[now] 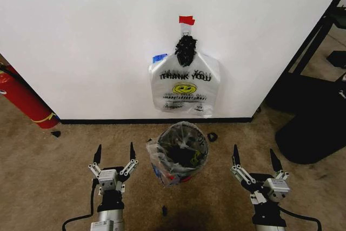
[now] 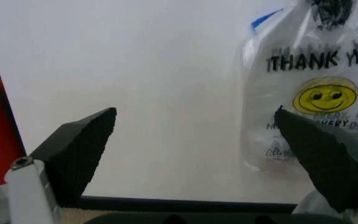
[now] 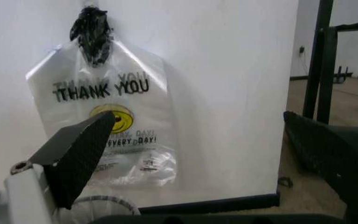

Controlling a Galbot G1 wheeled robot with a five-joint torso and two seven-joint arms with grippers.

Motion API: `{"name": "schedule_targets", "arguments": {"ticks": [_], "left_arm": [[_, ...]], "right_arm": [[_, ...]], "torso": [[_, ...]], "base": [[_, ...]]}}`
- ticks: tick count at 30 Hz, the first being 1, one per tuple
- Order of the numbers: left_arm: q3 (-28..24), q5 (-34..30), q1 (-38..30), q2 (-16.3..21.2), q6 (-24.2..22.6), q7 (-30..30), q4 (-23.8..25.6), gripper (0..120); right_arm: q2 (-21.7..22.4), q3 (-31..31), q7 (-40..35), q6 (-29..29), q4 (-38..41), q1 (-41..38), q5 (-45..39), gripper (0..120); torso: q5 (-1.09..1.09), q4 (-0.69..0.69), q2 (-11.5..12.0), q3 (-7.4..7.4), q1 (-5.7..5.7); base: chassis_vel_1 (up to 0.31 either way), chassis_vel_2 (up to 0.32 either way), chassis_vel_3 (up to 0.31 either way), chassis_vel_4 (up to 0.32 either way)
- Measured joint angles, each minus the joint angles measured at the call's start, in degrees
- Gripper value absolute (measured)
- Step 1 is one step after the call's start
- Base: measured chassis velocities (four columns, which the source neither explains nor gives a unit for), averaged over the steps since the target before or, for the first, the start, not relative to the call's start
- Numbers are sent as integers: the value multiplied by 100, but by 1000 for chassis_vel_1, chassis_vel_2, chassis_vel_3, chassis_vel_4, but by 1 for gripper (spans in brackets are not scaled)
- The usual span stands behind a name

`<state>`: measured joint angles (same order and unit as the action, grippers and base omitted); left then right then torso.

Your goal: Pick up the garbage bag from the wall and place it over the trash bin.

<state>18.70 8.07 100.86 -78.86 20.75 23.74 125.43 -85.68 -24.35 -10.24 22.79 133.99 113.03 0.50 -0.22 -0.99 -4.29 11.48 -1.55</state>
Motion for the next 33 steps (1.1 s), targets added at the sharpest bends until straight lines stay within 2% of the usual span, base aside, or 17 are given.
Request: {"name": "schedule_targets", "arguments": {"ticks": [23, 33], "left_arm": [[-22, -51, -84, 41, -1, -8, 78, 100], [-23, -213, -174, 205, -76, 1, -31, 100]], "right_arm": [[-93, 40, 15, 23, -86, -45, 237, 100], [-144, 98, 61, -2, 82, 62, 445, 100]], "torso": [[0, 0, 0, 0, 0], [0, 0, 0, 0, 0]], "base": [[0, 0, 0, 0], [0, 0, 0, 0]]}}
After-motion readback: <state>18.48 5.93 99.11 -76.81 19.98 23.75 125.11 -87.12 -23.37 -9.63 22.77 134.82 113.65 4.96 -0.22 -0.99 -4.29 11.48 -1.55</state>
